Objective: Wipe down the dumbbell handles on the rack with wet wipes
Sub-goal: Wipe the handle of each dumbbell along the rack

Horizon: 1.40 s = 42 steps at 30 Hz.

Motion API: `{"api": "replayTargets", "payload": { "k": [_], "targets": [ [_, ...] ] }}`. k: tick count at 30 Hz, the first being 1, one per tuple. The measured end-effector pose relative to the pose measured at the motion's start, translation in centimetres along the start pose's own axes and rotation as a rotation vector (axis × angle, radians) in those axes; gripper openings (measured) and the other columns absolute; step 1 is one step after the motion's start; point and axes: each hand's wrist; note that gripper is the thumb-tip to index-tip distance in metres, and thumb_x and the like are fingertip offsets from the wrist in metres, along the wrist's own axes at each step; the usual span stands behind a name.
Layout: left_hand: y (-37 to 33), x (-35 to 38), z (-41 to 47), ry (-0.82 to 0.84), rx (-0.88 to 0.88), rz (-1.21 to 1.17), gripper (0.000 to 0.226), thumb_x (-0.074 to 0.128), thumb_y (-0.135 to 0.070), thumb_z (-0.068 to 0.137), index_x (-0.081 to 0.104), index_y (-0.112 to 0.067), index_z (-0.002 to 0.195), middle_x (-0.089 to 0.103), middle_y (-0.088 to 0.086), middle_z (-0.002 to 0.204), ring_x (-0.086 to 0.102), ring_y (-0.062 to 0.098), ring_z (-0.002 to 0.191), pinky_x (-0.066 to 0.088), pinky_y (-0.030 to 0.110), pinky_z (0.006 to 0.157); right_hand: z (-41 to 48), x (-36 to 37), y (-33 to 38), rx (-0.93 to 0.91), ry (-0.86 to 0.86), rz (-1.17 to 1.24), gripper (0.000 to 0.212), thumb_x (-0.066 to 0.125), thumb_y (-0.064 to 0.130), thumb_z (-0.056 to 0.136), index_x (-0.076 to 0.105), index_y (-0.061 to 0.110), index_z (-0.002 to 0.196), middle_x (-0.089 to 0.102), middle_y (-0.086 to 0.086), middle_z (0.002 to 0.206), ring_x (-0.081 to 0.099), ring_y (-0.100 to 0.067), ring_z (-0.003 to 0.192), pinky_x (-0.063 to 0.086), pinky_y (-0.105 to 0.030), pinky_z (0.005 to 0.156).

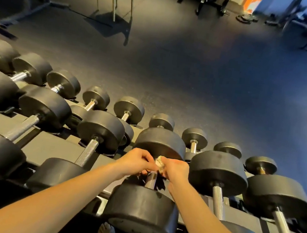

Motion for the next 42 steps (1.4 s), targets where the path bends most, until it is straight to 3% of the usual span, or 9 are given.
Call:
{"api": "replayTargets", "payload": {
  "k": [7, 12, 20, 24, 29, 32, 36, 40, 42],
  "targets": [
    [0.1, 1.3, 1.6, -0.073, -0.033, 0.124, 0.014, 0.083, -0.023, 0.082, 0.076, -0.011, 0.084, 0.073, 0.005, 0.078, 0.067, 0.014, 0.072, 0.058, 0.034, 0.072, 0.3, -0.6, -1.7, -0.028, 0.109, -0.17, 0.015, 0.08, 0.015, 0.087, 0.072, 0.004, 0.096, 0.074, -0.018, 0.093, 0.071, -0.028, 0.085, 0.063, -0.038, 0.074],
    [0.6, 1.1, 1.9, -0.141, -0.167, 0.019, 0.02, 0.08, -0.025, 0.087, 0.074, -0.007, 0.094, 0.07, 0.005, 0.076, 0.063, 0.017, 0.068, 0.055, 0.029, 0.063, 2.4, 0.2, -2.1, 0.193, 0.097, 0.048, 0.013, 0.076, 0.008, 0.09, 0.069, 0.002, 0.1, 0.076, -0.017, 0.089, 0.076, -0.029, 0.082, 0.064, -0.039, 0.068],
    [1.0, 1.1, 1.7, -0.094, -0.166, 0.01, 0.015, 0.078, -0.029, 0.087, 0.078, -0.015, 0.093, 0.076, 0.005, 0.091, 0.068, 0.012, 0.077, 0.057, 0.031, 0.074, 2.8, 1.3, -1.1, 0.309, 0.172, 0.143, 0.027, 0.042, 0.004, 0.103, 0.065, -0.005, 0.114, 0.073, -0.023, 0.099, 0.072, -0.036, 0.086, 0.061, -0.046, 0.071],
    [0.7, 1.5, 1.0, -0.185, -0.006, 0.031, 0.017, 0.083, -0.035, 0.081, 0.073, -0.023, 0.088, 0.071, -0.005, 0.072, 0.066, 0.005, 0.068, 0.051, 0.024, 0.068, 1.1, 0.8, 0.1, 0.211, 0.135, -0.051, 0.022, 0.05, 0.019, 0.105, 0.063, 0.003, 0.111, 0.069, -0.018, 0.104, 0.067, -0.028, 0.092, 0.058, -0.036, 0.079],
    [0.1, 1.2, 0.9, -0.109, 0.012, -0.116, 0.009, 0.08, -0.025, 0.087, 0.076, -0.019, 0.093, 0.076, 0.003, 0.082, 0.07, 0.009, 0.073, 0.055, 0.021, 0.068, -0.8, -0.5, 1.0, 0.047, 0.323, -0.24, 0.012, 0.061, 0.017, 0.097, 0.067, 0.008, 0.093, 0.07, -0.018, 0.102, 0.065, -0.025, 0.101, 0.053, -0.038, 0.1],
    [0.6, 0.9, 1.5, -0.104, -0.061, -0.095, 0.001, 0.078, -0.014, 0.086, 0.079, -0.014, 0.086, 0.074, 0.006, 0.077, 0.064, 0.012, 0.068, 0.053, 0.022, 0.065, -1.4, -2.1, 0.8, -0.092, 0.414, -0.154, 0.021, 0.057, 0.009, 0.096, 0.077, 0.014, 0.093, 0.074, -0.017, 0.105, 0.069, -0.027, 0.104, 0.057, -0.036, 0.094],
    [0.3, 1.3, 2.6, -0.197, -0.181, -0.068, 0.008, 0.078, -0.011, 0.083, 0.077, -0.005, 0.08, 0.067, 0.003, 0.07, 0.06, 0.013, 0.068, 0.047, 0.025, 0.064, -1.2, -2.9, 0.6, -0.358, 0.427, -0.472, 0.025, 0.055, 0.011, 0.102, 0.073, 0.028, 0.102, 0.069, 0.006, 0.1, 0.063, -0.01, 0.096, 0.051, -0.019, 0.078],
    [-0.3, 1.9, 3.3, -0.27, -0.317, -0.097, 0.016, 0.072, -0.009, 0.084, 0.066, -0.01, 0.069, 0.055, 0.003, 0.06, 0.047, 0.017, 0.055, 0.038, 0.025, 0.053, 0.3, -1.7, -0.8, -0.492, 0.321, -0.731, 0.021, 0.053, 0.017, 0.103, 0.069, 0.023, 0.114, 0.063, 0.008, 0.088, 0.057, -0.004, 0.076, 0.038, -0.012, 0.061],
    [-0.3, 2.0, 3.4, -0.296, -0.383, -0.186, 0.01, 0.068, -0.006, 0.084, 0.071, -0.004, 0.075, 0.062, 0.008, 0.062, 0.052, 0.019, 0.054, 0.04, 0.026, 0.05, 0.5, -1.0, -1.2, -0.506, 0.332, -0.746, 0.021, 0.048, 0.018, 0.105, 0.067, 0.02, 0.112, 0.059, 0.007, 0.089, 0.053, -0.003, 0.076, 0.039, -0.012, 0.067]
  ]
}}
Point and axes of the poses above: each hand's wrist, its own z-axis towards the middle knuckle, its own x-axis out of the palm, y = z × x
